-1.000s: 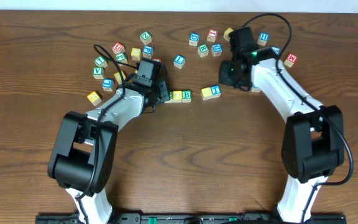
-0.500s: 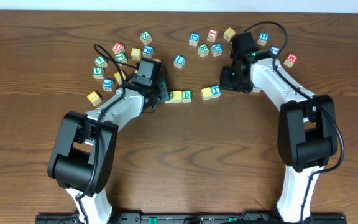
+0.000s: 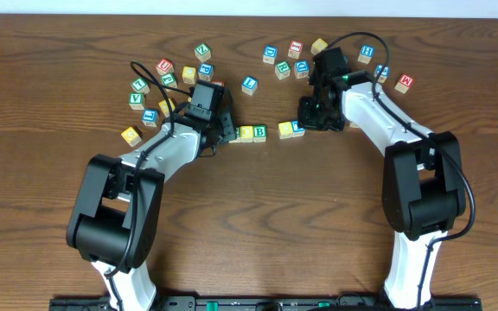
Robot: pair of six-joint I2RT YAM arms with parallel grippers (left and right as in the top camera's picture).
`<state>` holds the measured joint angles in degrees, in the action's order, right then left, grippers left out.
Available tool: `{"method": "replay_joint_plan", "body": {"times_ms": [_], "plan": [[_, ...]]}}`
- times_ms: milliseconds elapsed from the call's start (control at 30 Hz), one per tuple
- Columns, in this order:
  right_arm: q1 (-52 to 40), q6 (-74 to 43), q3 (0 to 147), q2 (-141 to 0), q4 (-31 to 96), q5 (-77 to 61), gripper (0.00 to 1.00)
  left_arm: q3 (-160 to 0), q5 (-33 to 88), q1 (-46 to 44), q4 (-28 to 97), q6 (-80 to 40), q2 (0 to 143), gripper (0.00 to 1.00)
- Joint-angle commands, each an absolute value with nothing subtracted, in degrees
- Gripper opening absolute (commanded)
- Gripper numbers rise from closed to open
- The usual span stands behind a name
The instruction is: Spell out ROBOT
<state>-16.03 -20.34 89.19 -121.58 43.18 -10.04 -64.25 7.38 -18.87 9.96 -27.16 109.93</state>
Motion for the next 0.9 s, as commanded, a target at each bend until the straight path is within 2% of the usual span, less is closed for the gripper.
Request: {"method": "replay_joint_plan", "body": {"times_ms": [0, 867], "plan": [[-16.3, -19.7, 88.6, -122.0, 43.5, -10.7, 0.01, -63.8, 7.1, -18.7, 9.8, -27.5, 110.1, 0.07], [-19.8, -19.6, 88.6, -122.0, 42.0, -10.5, 0.01, -63.8, 7.1, -18.7, 9.8, -27.5, 110.1, 0.07]]}}
